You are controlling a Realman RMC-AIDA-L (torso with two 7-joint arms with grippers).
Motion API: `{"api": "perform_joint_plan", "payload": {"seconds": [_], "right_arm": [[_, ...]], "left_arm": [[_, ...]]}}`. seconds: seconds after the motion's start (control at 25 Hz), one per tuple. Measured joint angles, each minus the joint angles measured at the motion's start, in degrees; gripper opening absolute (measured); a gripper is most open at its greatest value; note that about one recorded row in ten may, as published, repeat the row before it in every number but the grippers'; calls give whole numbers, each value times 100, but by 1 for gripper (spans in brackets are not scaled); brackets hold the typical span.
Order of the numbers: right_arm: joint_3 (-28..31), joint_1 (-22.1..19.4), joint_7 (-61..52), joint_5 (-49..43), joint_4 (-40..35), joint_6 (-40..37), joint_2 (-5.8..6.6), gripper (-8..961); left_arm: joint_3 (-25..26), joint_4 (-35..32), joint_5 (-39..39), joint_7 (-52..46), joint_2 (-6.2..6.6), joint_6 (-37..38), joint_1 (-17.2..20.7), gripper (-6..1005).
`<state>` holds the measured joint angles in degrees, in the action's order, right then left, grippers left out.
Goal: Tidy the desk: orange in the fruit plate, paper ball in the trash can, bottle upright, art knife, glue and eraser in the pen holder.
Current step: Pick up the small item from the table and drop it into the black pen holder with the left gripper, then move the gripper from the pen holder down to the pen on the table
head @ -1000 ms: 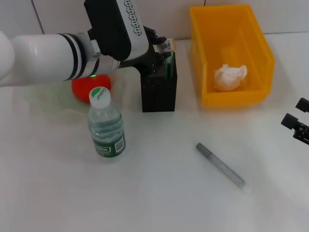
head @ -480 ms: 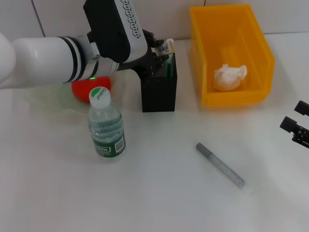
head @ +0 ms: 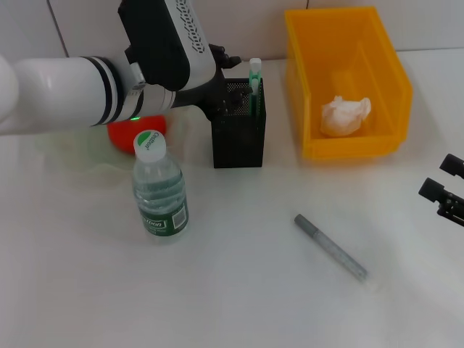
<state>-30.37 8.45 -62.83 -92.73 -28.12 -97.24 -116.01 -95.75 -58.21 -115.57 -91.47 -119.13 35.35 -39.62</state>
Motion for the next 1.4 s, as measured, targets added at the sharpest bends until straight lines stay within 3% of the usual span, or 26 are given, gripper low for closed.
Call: {"api": "perform_joint_plan", "payload": {"seconds": [0.4,0.48,0.6,0.68,0.72,0.8,1.0,1.04,1.08,1.2,1.24,1.32,1.4], "right_arm": [[45,-44,-59,0,0,-83,-4,770],[46,-45,-68,2,0,-88,3,770],[50,-48,-104,25,-3,-92,13,770],[81,-49,-176,39,-13,-94,26,770],[122,-50,-265,40,-41,-94,38,770],[183,-52,-463,34,-156,-109,65,770],[215,-96,-1399,18,-922,-491,131,770],[218,-96,-1986,-20,-1521,-585,141,770],[218,-96,-1986,-20,-1521,-585,141,770],[206,-2,-2815,-233,-2430,-602,144,769],[152,126,-3439,-585,-3161,-619,140,769],[125,201,-3668,-757,-3457,-638,132,769],[72,442,-4306,-1345,-4213,-718,100,769]], "left_arm": [[123,-759,139,-465,43,347,277,466],[1198,-1156,1508,144,67,2194,431,557],[1930,-1012,2354,653,76,3459,469,736],[2345,-766,2786,946,76,4233,505,801],[2345,-766,2786,946,76,4233,505,800],[2785,-175,3274,1404,71,4992,690,798],[2869,183,3558,1770,64,5264,911,795],[2706,808,3919,2729,52,5712,1560,795],[2577,937,3921,3016,52,5812,1756,795],[2268,1386,3924,3563,54,5978,2154,795],[2248,1540,3923,3656,53,6004,2208,795],[2261,1890,3937,3756,54,6016,2255,795],[2394,2389,3950,3797,59,5905,2241,795]]}}
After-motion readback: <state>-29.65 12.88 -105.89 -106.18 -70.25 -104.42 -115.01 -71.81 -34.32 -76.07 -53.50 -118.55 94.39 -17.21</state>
